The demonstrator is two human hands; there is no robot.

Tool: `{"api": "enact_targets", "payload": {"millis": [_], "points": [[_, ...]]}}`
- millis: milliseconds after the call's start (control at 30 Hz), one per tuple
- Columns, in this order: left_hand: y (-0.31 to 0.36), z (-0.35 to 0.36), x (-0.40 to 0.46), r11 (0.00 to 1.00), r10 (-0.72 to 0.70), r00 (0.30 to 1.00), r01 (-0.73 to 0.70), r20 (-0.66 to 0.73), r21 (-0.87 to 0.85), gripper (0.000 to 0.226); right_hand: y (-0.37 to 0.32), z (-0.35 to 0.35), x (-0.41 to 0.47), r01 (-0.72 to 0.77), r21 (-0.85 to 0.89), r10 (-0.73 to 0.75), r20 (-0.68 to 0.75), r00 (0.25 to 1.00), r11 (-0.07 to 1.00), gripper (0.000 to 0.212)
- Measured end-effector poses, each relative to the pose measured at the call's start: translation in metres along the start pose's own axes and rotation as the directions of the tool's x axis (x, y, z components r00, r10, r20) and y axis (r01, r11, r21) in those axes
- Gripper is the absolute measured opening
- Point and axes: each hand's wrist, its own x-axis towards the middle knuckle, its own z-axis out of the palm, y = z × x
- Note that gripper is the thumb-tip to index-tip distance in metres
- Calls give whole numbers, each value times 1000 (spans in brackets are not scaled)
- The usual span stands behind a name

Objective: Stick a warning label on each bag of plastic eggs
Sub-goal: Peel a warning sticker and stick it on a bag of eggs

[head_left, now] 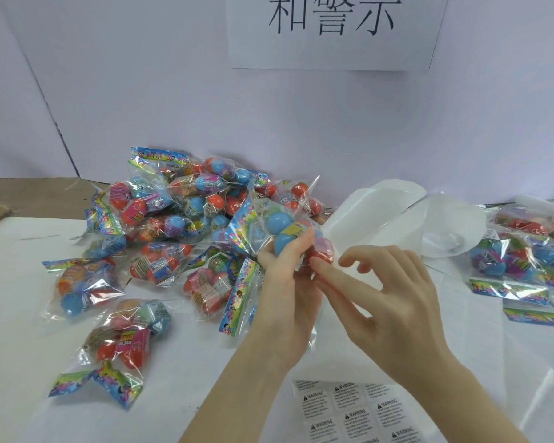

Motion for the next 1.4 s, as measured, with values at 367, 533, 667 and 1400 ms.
{"api": "enact_targets", "payload": {"millis": [367,533,667,1400], "points": [[-1,2,1,999,6,999,-8,-36,-44,38,4,-3,0,91,-74,-94,-46,994,993,10],[1,3,0,998,-37,999,35,-35,-53,58,4,-3,0,89,-80,-94,-54,994,993,14],[2,3,0,997,-46,999,44,-27,-55,56,4,-2,0,52,-50,-55,-55,997,997,15],[1,6,2,998,12,994,-19,-111,-65,39,16,-8,-2,104,-28,-104,-4,995,994,15]]}}
